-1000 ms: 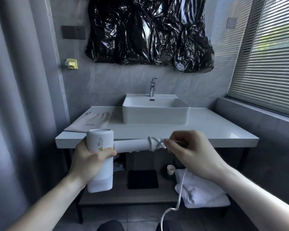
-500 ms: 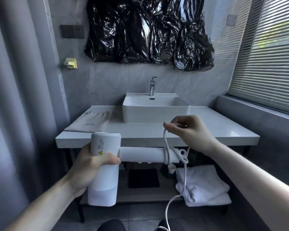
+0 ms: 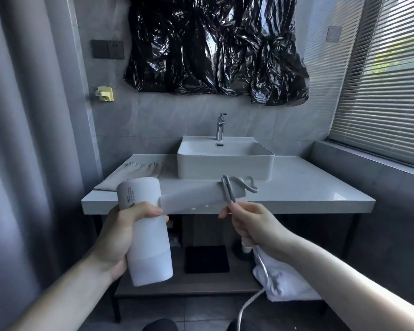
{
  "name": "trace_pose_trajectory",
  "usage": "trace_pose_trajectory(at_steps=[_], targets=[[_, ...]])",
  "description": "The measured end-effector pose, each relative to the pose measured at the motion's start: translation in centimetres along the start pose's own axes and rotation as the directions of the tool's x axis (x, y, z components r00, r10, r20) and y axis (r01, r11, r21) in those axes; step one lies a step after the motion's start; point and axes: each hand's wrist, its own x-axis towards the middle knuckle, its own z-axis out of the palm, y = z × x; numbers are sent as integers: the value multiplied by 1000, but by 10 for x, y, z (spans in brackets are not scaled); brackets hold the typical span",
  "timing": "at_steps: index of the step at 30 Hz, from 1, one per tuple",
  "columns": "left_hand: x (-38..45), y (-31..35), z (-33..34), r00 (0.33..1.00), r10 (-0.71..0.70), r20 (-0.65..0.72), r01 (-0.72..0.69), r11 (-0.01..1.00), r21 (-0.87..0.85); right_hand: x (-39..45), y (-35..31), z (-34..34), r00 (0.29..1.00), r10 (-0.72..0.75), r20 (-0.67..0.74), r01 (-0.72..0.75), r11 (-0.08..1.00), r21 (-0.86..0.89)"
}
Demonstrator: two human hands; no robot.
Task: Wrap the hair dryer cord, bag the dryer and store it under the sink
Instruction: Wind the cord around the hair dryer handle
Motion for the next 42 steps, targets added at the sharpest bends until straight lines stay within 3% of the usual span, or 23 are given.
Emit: trace_pose_trajectory(at_steps=[4, 8, 11, 17, 23, 32, 35, 42], targets=[[9, 11, -1, 989, 80, -121, -83, 996, -16, -19, 18, 11, 993, -45, 109, 82, 924, -373], [18, 18, -6, 942, 250, -224, -220, 964, 152, -40, 24, 19, 981, -18, 191, 120, 833, -541], [22, 16, -12, 926, 278, -255, -230, 952, 201, -49, 21, 17, 979, -64, 193, 174, 760, -627], [27, -5, -19, 885, 362, -293, -235, 891, 389, -64, 0, 12, 960, -187, 209, 278, 716, -640], [26, -26, -21, 896, 366, -251, -201, 839, 506, -63, -24, 11, 914, -367, 171, 380, 632, -675], [-2, -18, -9, 924, 365, 112, -362, 741, 565, -32, -54, -16, 880, -474, 38, 358, 607, -709], [-10, -11, -6, 933, 322, 159, -356, 774, 524, -16, -53, -27, 882, -472, 17, 358, 646, -675], [-20, 3, -5, 967, 188, 171, -231, 931, 283, 16, -39, -51, 940, -325, -102, 263, 882, -390]])
